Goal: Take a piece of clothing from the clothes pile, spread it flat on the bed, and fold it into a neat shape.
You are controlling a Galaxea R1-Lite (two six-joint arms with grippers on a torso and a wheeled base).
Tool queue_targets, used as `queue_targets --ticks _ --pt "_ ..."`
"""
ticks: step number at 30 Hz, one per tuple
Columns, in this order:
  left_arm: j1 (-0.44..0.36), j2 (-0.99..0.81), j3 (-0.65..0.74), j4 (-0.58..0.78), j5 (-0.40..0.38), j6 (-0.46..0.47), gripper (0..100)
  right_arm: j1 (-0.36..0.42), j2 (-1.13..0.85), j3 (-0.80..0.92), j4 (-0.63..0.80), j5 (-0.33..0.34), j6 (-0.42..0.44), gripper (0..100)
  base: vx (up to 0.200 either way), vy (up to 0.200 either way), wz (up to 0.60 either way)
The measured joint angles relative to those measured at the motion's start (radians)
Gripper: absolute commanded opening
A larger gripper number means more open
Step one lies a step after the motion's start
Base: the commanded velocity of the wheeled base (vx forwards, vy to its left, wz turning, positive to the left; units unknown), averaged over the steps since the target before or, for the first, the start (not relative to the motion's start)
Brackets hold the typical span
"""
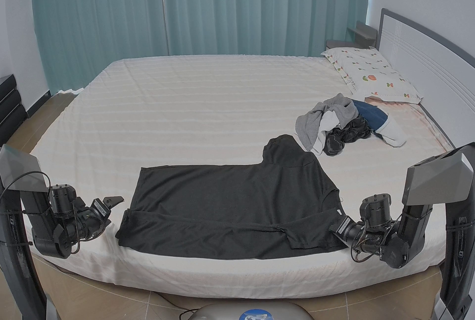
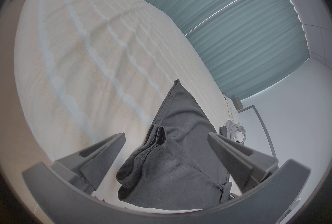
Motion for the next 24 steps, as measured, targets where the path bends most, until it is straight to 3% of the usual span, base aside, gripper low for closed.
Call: queue_targets --ticks 13,14,24 --pt "0.0 0.0 0.0 0.0 0.0 -0.002 100 -0.021 -0.002 0.044 -0.057 0.0 -0.012 0 0.0 0.0 0.0" --pt "0.0 0.0 0.0 0.0 0.0 -0.002 100 -0.024 -0.002 0.045 -0.057 0.0 -0.019 100 0.0 0.0 0.0" --pt "0.0 -0.001 0.002 0.0 0.0 -0.003 100 -0.054 -0.006 0.049 -0.1 0.004 -0.024 100 0.0 0.0 0.0"
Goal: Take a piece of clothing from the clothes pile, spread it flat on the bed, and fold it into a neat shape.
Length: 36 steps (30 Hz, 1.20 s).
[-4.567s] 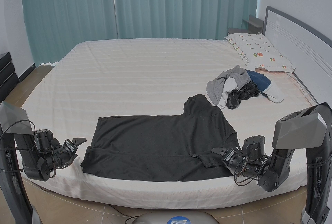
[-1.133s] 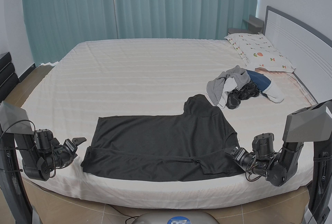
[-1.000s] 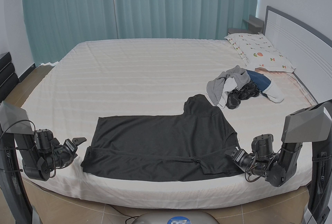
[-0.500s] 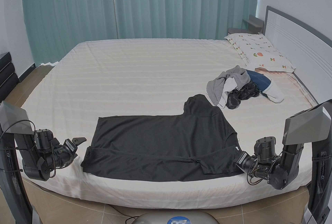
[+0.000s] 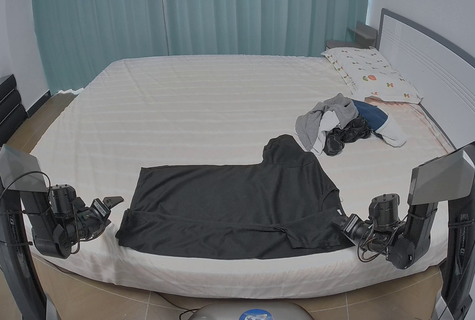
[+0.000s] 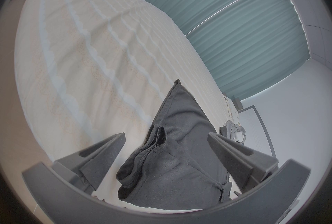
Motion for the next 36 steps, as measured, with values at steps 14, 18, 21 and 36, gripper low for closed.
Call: queue_targets --ticks 14,18,21,36 --pt "0.0 -0.018 0.001 0.0 0.008 -0.04 100 -0.042 -0.024 0.023 -0.064 0.077 0.052 100 0.0 0.0 0.0" --pt "-0.001 -0.019 0.001 0.0 0.008 -0.039 100 -0.043 -0.024 0.023 -0.077 0.077 0.052 100 0.0 0.0 0.0" --pt "-0.001 -0.02 0.001 0.0 0.008 -0.04 100 -0.044 -0.024 0.024 -0.081 0.078 0.052 100 0.0 0.0 0.0" --pt "-0.002 -0.022 0.006 0.0 0.006 -0.036 100 -0.044 -0.028 0.019 -0.083 0.076 0.071 100 0.0 0.08 0.0"
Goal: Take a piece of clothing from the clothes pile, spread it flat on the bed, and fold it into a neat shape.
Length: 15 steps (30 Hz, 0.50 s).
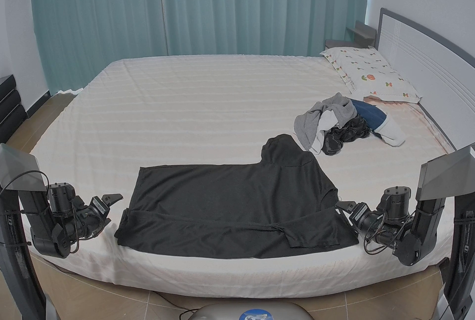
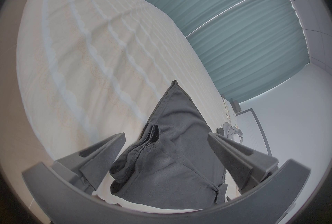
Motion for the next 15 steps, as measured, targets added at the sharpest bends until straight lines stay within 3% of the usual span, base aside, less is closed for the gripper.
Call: queue_targets --ticks 12,15 --pt "0.0 0.0 0.004 0.0 0.003 0.003 100 0.002 0.0 -0.003 -0.016 0.0 -0.001 100 0.0 0.0 0.0" --pt "0.0 -0.002 0.006 -0.008 0.003 0.005 100 0.002 0.0 0.001 -0.038 -0.001 -0.001 100 0.2 0.0 0.0"
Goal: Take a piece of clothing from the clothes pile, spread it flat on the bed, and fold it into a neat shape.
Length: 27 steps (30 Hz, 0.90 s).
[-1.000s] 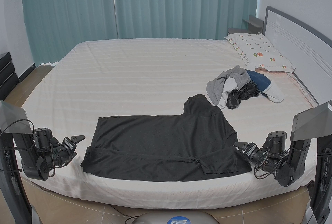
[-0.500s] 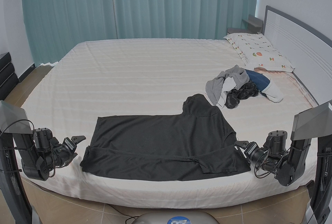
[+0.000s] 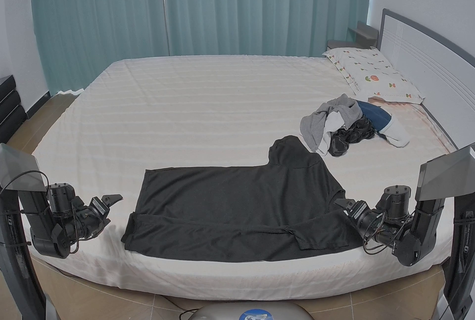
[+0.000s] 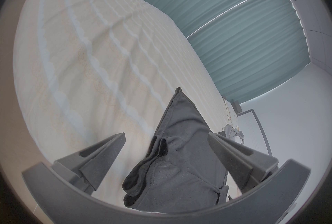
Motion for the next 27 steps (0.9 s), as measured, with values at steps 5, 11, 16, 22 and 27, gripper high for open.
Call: queue_targets --ticks 5,11,16,22,27 --pt "-0.001 -0.004 0.006 -0.033 0.0 -0.003 100 0.001 0.0 0.005 -0.004 0.0 0.0 100 0.2 0.0 0.0" --pt "-0.006 -0.005 0.011 -0.041 -0.001 -0.009 100 0.002 0.001 0.009 -0.005 0.0 0.0 100 0.033 0.0 0.0" --pt "-0.007 -0.005 0.01 -0.042 -0.001 -0.01 100 0.004 0.003 0.011 -0.005 0.0 0.0 100 0.0 0.0 0.0" --pt "-0.018 -0.006 0.006 -0.041 0.0 -0.011 100 0.008 0.008 0.012 -0.005 0.0 0.0 100 0.0 0.0 0.0" --pt "-0.047 -0.01 -0.019 -0.041 0.067 -0.026 100 0.008 0.011 0.013 -0.005 0.001 0.001 100 0.0 0.0 0.0"
